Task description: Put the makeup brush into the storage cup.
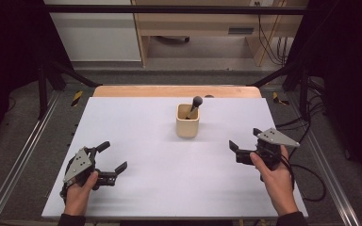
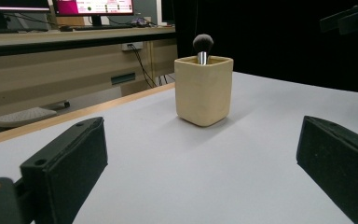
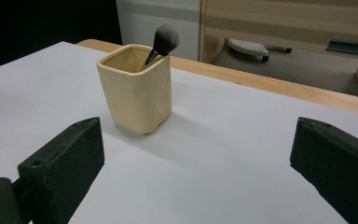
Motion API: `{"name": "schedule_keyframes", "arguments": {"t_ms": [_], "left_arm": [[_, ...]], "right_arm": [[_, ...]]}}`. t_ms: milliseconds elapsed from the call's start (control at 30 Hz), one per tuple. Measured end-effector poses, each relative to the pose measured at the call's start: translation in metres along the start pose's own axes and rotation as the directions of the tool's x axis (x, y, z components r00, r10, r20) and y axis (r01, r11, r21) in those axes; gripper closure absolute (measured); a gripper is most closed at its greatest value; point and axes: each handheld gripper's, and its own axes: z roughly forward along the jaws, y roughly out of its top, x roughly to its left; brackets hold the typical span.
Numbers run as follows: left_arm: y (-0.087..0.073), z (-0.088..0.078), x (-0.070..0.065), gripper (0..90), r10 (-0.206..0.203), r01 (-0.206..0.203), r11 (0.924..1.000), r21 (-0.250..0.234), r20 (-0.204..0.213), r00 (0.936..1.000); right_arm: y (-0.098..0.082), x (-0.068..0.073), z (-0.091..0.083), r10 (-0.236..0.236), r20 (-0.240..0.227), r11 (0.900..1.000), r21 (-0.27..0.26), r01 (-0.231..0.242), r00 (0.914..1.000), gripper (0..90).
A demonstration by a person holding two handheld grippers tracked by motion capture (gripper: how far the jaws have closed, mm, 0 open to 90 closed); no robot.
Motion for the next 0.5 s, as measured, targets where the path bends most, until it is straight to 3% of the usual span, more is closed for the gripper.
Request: {"name": "schedule_keyframes", "arguments": {"t_ms": [500], "left_arm": [[0.0,-0.001,-0.001,1.6,0.0,0.0,1.0,-0.003,-0.002,1.0]], "right_arm": [[-0.027,-0.013,-0.014,0.034,0.031,0.999,0.007,-0.034,0.9989,3.6]]}}
